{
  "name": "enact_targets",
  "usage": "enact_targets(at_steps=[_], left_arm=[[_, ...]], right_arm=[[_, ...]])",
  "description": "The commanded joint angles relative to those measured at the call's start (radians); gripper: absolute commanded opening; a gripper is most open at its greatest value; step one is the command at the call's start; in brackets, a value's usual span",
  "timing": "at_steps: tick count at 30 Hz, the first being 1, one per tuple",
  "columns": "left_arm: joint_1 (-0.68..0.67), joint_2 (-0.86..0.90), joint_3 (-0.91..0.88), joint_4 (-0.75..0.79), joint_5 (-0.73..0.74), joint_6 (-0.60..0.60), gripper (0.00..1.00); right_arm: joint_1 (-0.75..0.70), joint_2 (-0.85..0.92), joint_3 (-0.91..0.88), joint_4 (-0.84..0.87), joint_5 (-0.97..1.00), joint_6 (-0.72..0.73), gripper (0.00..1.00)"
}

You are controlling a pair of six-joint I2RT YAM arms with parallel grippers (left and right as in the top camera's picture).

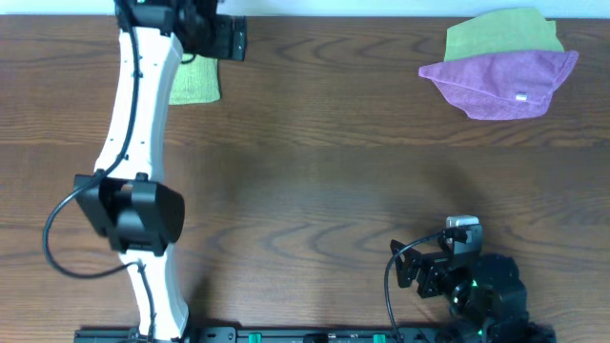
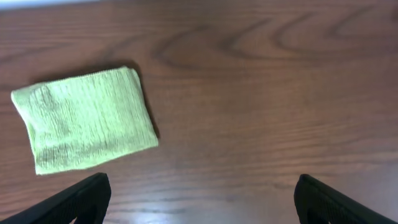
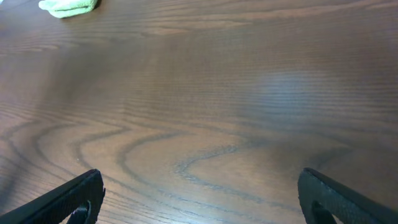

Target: Fold the cloth

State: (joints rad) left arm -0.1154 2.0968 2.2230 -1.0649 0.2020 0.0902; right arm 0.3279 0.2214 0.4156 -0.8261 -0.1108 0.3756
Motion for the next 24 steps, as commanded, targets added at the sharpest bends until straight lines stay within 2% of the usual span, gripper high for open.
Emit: enact_targets(at_steps=[1, 18, 24], left_arm=[[0.003, -0.138, -0.153, 0.055, -0.027, 0.019, 0.95], [0.004, -0.792, -1.048, 0.484, -0.091, 0.019, 0.95], [0.004, -1.109, -1.378, 0.604, -0.130, 0.023, 0.96]], right_arm=[[-0.008, -0.005, -0.001, -0.002, 0.010, 0.013, 0.99], [-0.008, -0.005, -0.001, -0.002, 0.010, 0.013, 0.99], [-0.008, -0.005, -0.001, -0.002, 0.010, 0.013, 0.99]])
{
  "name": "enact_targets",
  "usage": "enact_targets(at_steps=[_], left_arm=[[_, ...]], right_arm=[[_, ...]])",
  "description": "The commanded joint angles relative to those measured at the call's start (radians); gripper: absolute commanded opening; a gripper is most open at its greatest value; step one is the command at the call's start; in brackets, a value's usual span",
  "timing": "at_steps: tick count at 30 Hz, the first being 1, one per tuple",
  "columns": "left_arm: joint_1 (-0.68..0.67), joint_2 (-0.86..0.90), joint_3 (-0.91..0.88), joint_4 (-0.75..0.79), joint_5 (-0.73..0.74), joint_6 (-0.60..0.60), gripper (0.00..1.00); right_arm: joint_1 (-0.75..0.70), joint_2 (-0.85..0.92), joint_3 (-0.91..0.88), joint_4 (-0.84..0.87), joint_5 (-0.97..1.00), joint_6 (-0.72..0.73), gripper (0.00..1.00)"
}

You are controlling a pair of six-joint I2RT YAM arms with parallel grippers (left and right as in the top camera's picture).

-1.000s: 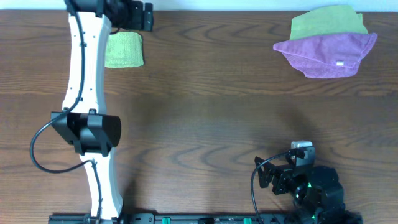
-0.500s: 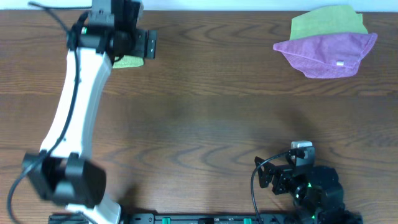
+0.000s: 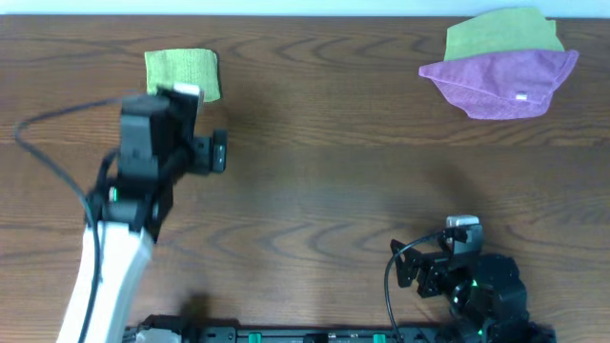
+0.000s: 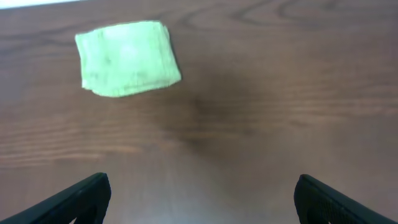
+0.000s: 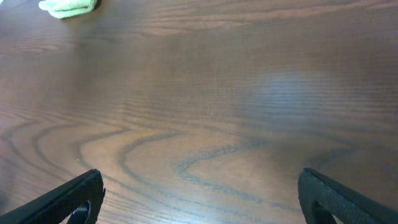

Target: Fold the cloth

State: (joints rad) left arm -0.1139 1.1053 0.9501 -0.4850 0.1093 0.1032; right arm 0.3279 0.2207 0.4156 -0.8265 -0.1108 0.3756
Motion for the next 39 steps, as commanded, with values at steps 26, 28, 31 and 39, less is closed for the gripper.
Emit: enact_targets(at_steps=[26, 28, 31, 39], left_arm=[[0.083, -0.837, -0.691, 0.061, -0.098, 0.032, 0.95], [0.083, -0.867, -0.717, 0.059, -0.097, 0.032, 0.95], [0.083, -0.908, -0.748, 0.051, -0.094, 0.032, 0.95], [0.083, -1.003, -0.825, 0.052, -0.091, 0.032, 0.95]], right_arm=[[-0.008, -0.005, -0.001, -0.001, 0.010, 0.013, 0.99], [-0.008, -0.005, -0.001, -0.001, 0.010, 0.013, 0.99], [-0.008, -0.005, -0.001, -0.001, 0.010, 0.013, 0.99], [-0.008, -0.005, -0.001, -0.001, 0.010, 0.013, 0.99]])
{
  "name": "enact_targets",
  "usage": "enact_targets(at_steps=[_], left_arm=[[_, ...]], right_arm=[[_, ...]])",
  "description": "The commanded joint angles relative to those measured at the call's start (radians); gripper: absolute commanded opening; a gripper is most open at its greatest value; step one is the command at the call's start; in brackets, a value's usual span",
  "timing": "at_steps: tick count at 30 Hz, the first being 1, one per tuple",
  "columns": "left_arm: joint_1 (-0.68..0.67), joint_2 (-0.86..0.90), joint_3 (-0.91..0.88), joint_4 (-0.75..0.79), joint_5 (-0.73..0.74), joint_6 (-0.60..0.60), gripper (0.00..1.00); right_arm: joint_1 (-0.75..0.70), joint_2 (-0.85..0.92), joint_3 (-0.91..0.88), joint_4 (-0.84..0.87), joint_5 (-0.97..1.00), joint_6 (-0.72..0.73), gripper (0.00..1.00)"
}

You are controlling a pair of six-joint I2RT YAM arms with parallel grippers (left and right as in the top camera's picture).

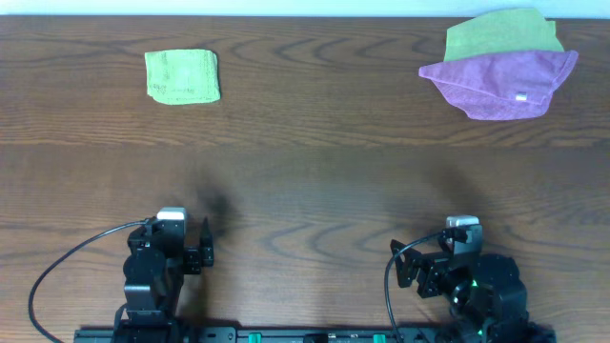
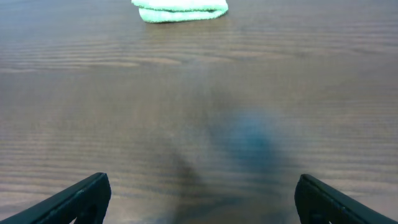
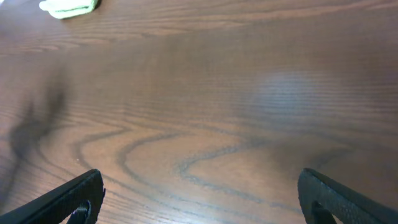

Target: Fold the cloth

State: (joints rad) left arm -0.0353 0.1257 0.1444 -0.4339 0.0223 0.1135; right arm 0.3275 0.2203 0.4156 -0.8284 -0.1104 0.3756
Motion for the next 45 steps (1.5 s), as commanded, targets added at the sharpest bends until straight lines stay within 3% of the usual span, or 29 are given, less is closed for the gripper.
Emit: enact_targets(at_steps=[1, 14, 45], left_arm=[[0.004, -0.034, -0.019, 0.001, -0.013, 0.022, 0.95], [0.004, -0.123, -0.019, 0.001, -0.034, 0.035, 0.96], [0.003, -0.121, -0.019, 0.001, -0.032, 0.037, 0.95]], right_arm=[[-0.007, -0.004, -0.001, 0.001, 0.010, 0.013, 0.99], [-0.007, -0.004, -0.001, 0.001, 0.010, 0.013, 0.99], [-0.009, -0.004, -0.001, 0.010, 0.011, 0.012, 0.99]])
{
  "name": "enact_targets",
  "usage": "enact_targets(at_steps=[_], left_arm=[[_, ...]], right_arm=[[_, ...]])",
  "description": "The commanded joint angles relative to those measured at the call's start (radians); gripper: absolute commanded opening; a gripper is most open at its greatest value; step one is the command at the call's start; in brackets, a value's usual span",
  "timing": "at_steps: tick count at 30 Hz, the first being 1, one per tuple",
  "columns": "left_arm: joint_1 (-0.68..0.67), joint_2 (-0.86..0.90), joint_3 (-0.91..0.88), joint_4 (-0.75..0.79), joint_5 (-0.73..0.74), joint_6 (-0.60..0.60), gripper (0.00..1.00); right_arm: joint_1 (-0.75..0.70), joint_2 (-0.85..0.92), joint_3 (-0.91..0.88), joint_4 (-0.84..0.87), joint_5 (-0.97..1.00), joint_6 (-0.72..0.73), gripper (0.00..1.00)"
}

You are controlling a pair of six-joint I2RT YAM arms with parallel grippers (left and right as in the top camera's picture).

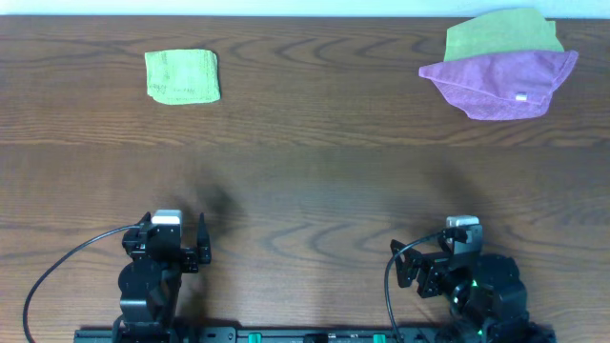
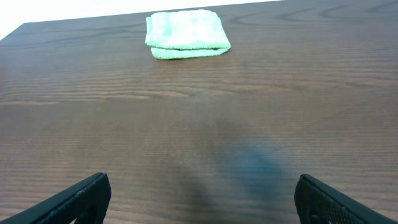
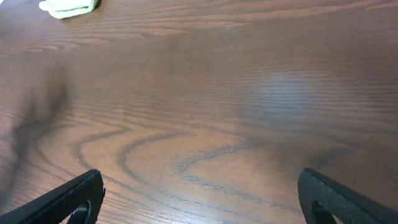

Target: Fold the cloth

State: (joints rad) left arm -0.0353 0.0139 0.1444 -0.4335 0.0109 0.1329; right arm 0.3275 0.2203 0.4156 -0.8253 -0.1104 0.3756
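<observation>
A small light green cloth (image 1: pixel 182 76), folded into a neat square, lies flat at the far left of the wooden table (image 1: pixel 315 171); it also shows in the left wrist view (image 2: pixel 186 35) and at the top left of the right wrist view (image 3: pixel 68 7). My left gripper (image 2: pixel 200 202) is drawn back at the near left edge, open, nothing between its fingers. My right gripper (image 3: pixel 202 199) rests at the near right edge, also open and empty. Both are far from the cloth.
A purple cloth (image 1: pixel 500 81) lies on top of a green cloth (image 1: pixel 502 34) at the far right corner. The arm bases (image 1: pixel 152 276) and cables sit along the near edge.
My left gripper has tipped up a little at the near left edge, so the folded cloth shows lower in its view. The cloth and the right arm have not moved.
My left gripper was open right above the folded green cloth at the far left. Then it was back over the left middle of the table, then down at the near edge. The cloth stayed folded in place. The right arm stayed still throughout.
</observation>
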Motion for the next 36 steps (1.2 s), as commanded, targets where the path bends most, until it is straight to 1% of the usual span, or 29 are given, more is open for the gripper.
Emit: enact_targets(at_steps=[1, 3, 4, 8, 10, 16, 24, 27, 30, 36], left_arm=[[0.003, -0.010, -0.019, 0.000, -0.020, 0.017, 0.96], [0.003, -0.010, -0.019, 0.000, -0.021, 0.017, 0.95], [0.003, -0.010, -0.019, 0.000, -0.021, 0.017, 0.96], [0.003, -0.010, -0.019, 0.000, -0.021, 0.017, 0.95], [0.003, -0.010, -0.019, 0.000, -0.021, 0.017, 0.95], [0.003, -0.010, -0.019, 0.000, -0.020, 0.017, 0.95], [0.003, -0.010, -0.019, 0.000, -0.021, 0.017, 0.95], [0.003, -0.010, -0.019, 0.000, -0.021, 0.017, 0.96], [0.003, -0.010, -0.019, 0.000, -0.020, 0.017, 0.96], [0.003, -0.010, -0.019, 0.000, -0.021, 0.017, 0.95]], right_arm=[[-0.014, -0.005, -0.001, 0.004, 0.044, 0.003, 0.99], [-0.031, -0.007, -0.010, 0.003, 0.108, -0.008, 0.99], [-0.043, -0.010, -0.018, 0.007, 0.117, -0.038, 0.99], [-0.104, -0.041, -0.082, 0.064, 0.117, -0.193, 0.99], [-0.134, -0.065, -0.118, 0.093, 0.113, -0.248, 0.99], [-0.210, -0.132, -0.199, 0.150, 0.102, -0.367, 0.99], [-0.263, -0.195, -0.259, 0.151, 0.094, -0.427, 0.99], [-0.264, -0.196, -0.259, 0.147, 0.092, -0.492, 0.99], [-0.264, -0.197, -0.259, 0.140, 0.094, -0.524, 0.99], [-0.302, -0.216, -0.257, 0.099, 0.103, -0.510, 0.99]])
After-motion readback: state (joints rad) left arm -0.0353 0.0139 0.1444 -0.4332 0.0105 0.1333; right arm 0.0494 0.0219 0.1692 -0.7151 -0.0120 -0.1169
